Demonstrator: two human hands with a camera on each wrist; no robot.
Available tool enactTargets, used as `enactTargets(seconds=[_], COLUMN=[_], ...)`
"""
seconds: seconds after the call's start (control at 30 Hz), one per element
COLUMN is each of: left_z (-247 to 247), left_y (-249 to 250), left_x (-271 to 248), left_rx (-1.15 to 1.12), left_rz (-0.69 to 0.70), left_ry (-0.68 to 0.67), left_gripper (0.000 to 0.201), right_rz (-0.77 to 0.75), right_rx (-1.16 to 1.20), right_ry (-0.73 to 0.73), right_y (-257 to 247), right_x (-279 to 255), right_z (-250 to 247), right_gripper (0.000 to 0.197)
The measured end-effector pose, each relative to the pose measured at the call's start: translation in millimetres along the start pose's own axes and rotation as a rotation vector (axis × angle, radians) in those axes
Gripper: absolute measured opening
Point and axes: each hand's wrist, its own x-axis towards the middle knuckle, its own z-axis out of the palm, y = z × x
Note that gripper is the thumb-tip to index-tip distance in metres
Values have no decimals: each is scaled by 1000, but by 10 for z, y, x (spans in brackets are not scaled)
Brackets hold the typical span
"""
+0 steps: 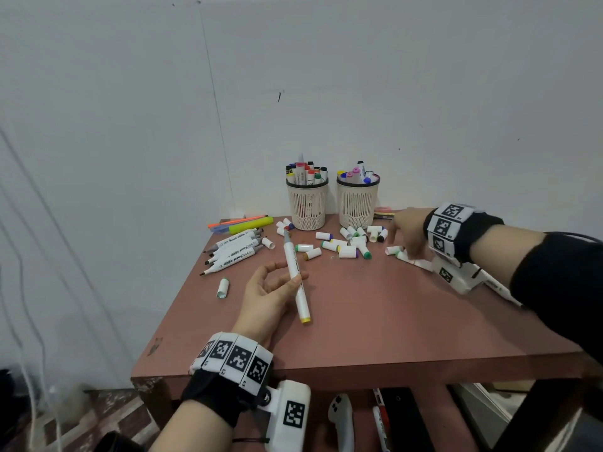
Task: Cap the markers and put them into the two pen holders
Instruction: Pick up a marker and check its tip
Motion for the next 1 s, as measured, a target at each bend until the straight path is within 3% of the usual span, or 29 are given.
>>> enactTargets(seconds=[0.1,0.2,0.33,0.67,1.0], left_z=[-16,-8,15,7,-23], left_y=[-13,-1,18,9,-11], left_x=[14,10,-3,1,16], left_rx=[27,36,-18,-2,68], left_rz=[-3,-1,-29,-15,23], left_ry=[5,-1,-17,-26,-17], left_gripper=[28,29,32,35,27], right_rz=[-62,-230,-372,-363,-379], right_rx=[151,173,129,78,428], right_ry=[68,166,132,63,302], right_y=[-108,-266,-499,-672,-563], right_x=[120,213,314,419,-173], right_z=[-63,-121,-153,-226,-422], right_gripper=[46,40,34,31,33])
